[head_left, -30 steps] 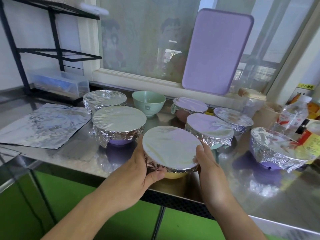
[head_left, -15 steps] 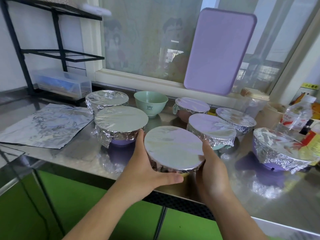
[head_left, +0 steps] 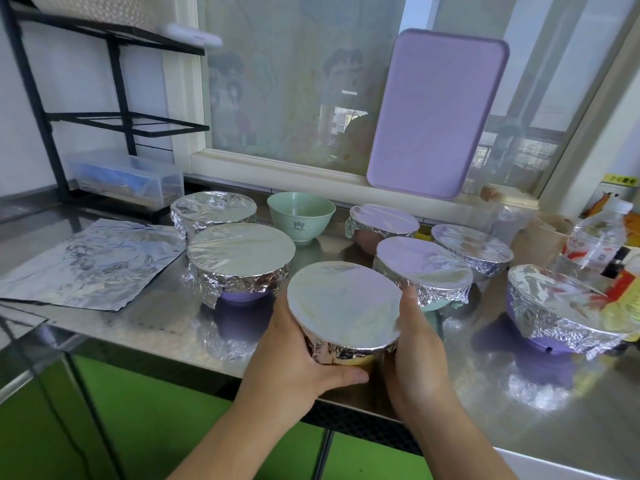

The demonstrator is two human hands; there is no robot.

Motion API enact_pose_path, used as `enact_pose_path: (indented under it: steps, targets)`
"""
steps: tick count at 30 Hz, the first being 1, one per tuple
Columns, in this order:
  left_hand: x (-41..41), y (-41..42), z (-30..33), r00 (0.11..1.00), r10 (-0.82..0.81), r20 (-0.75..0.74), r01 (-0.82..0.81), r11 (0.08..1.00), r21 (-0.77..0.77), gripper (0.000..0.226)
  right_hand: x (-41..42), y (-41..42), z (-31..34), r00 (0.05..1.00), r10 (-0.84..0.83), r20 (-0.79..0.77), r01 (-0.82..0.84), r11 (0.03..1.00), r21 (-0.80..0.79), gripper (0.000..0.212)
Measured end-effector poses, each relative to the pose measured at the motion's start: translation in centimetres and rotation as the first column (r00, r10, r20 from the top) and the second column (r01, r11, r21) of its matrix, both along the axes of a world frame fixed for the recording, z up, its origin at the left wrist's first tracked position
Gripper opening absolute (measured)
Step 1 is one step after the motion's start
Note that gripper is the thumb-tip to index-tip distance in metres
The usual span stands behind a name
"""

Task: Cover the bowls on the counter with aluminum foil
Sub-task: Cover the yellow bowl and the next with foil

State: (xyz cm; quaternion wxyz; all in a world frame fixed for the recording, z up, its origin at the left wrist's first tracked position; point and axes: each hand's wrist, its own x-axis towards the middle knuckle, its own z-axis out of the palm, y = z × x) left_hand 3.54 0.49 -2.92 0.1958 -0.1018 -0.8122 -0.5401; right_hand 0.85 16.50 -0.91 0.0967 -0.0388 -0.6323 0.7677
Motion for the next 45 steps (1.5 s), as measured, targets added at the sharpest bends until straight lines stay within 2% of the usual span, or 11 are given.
enact_pose_path:
  steps: [3, 6, 10, 13, 16, 18, 26, 30, 34, 38, 45]
  targets:
    - [0.4, -0.3, 0.4, 0.999, -0.014, 0.045, 0.015, 1.000, -0.018, 0.125, -0.1, 0.0, 0.4, 0.999, -0.029, -0.024, 0.032, 0.995, 0.095, 0.075]
    - [1.9, -1.1, 0.9, 0.995, -0.023, 0.094, 0.022, 1.000, 0.016, 0.120, 0.6, 0.6, 0.4, 1.000, -0.022, 0.011, 0.020, 0.995, 0.095, 0.058]
    - [3.0, -0.5, 2.0, 0.984, -0.138, 0.115, 0.113, 0.972, 0.205, 0.071, 1.1, 0.6, -0.4, 0.998, 0.046, 0.040, -0.048, 0.998, 0.044, 0.066]
    - [2.0, 0.9, 1.9, 0.995, -0.050, 0.090, 0.020, 0.953, 0.303, 0.055, 0.9, -0.1, -0.6, 0.997, 0.056, 0.050, -0.058, 0.998, 0.039, 0.066]
    - [0.6, 1.9, 1.2, 0.984, 0.161, 0.080, -0.180, 0.918, 0.353, 0.060, -0.2, -0.3, -0.8, 0.997, 0.025, 0.071, -0.026, 1.000, 0.010, 0.077]
    - [-0.1, 2.3, 1.1, 0.964, 0.239, 0.119, -0.267, 0.882, 0.389, 0.058, -1.0, -0.2, -0.6, 0.996, 0.019, 0.082, -0.013, 0.997, -0.072, 0.061]
    - [-1.0, 4.8, 1.3, 0.897, 0.415, 0.155, -0.430, 0.732, 0.529, 0.062, -1.3, -2.0, -0.5, 0.995, -0.038, 0.088, 0.055, 0.979, -0.198, 0.053]
    - [-1.2, 5.3, 1.4, 0.886, 0.424, 0.187, -0.454, 0.718, 0.527, 0.071, -1.3, -2.3, 0.0, 0.987, -0.129, 0.097, 0.142, 0.979, -0.145, 0.045]
    - [-1.8, 4.5, 1.4, 0.908, 0.366, 0.206, -0.419, 0.776, 0.472, 0.084, -1.8, -2.5, -0.3, 0.984, -0.143, 0.107, 0.153, 0.985, -0.085, 0.077]
    - [-2.6, 3.9, 1.6, 0.924, 0.310, 0.224, -0.380, 0.809, 0.448, 0.089, -1.8, -3.1, 0.4, 0.985, -0.139, 0.101, 0.143, 0.989, -0.036, 0.091]
    - [-3.1, 3.9, 2.1, 0.931, 0.229, 0.285, -0.344, 0.813, 0.470, 0.083, -1.8, -2.8, 2.0, 0.986, -0.127, 0.108, 0.118, 0.990, 0.081, 0.059]
